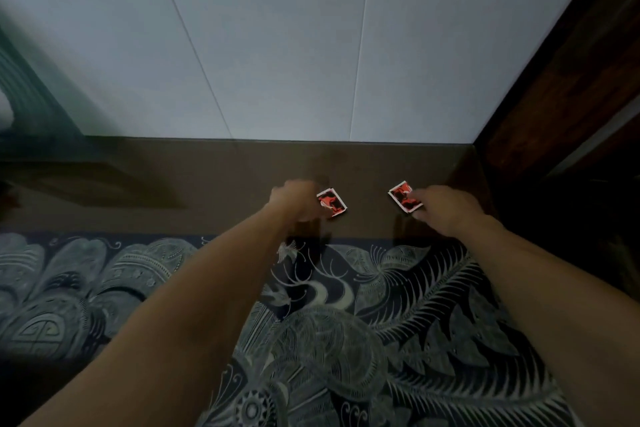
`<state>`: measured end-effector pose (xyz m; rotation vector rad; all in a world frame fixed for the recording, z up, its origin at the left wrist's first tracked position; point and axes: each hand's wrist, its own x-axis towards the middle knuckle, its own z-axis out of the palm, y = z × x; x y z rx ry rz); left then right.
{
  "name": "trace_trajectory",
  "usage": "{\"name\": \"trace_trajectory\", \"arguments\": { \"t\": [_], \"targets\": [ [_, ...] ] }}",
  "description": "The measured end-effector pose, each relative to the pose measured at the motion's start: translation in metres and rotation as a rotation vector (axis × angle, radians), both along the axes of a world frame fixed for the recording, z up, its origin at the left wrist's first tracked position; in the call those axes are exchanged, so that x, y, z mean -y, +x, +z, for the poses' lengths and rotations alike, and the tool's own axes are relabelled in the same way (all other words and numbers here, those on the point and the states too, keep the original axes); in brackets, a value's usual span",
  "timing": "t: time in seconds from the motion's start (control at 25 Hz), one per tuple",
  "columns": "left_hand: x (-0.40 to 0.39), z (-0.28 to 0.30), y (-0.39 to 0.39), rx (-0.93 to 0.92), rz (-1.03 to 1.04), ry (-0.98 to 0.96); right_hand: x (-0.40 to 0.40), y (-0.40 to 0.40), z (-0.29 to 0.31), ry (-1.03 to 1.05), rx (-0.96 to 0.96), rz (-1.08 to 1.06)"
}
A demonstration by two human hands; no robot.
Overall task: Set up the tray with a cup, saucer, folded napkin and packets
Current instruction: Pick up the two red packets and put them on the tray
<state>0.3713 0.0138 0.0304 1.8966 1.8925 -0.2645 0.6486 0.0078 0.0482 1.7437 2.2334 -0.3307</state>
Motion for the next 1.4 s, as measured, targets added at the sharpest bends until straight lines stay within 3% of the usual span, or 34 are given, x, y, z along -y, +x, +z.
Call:
{"name": "trace_trajectory", "arguments": {
  "t": [0.4, 0.68, 0.92, 1.12, 1.4],
  "targets": [
    [-0.043, -0.04, 0.009, 0.008, -0.022, 0.066, -0.06, -0.013, -0.037, -0.097, 0.121, 0.114],
    [-0.021, -0.035, 0.007, 0.163, 0.034, 0.042, -0.039, -0.015, -0.024, 0.005, -0.011, -0.098],
    [0.05, -0.002, 0.002, 0.296, 0.093, -0.021, 0.034, -0.018, 0.013, -0.02, -0.11, -0.197],
    [0.143, 0.028, -0.005, 0.376, 0.152, -0.059, 0.135, -0.04, 0.035, -0.109, -0.378, -0.283],
    [0.274, 0.061, -0.04, 0.599, 0.34, 0.019, 0.263, -0.069, 0.07, -0.091, -0.661, -0.208]
  ]
}}
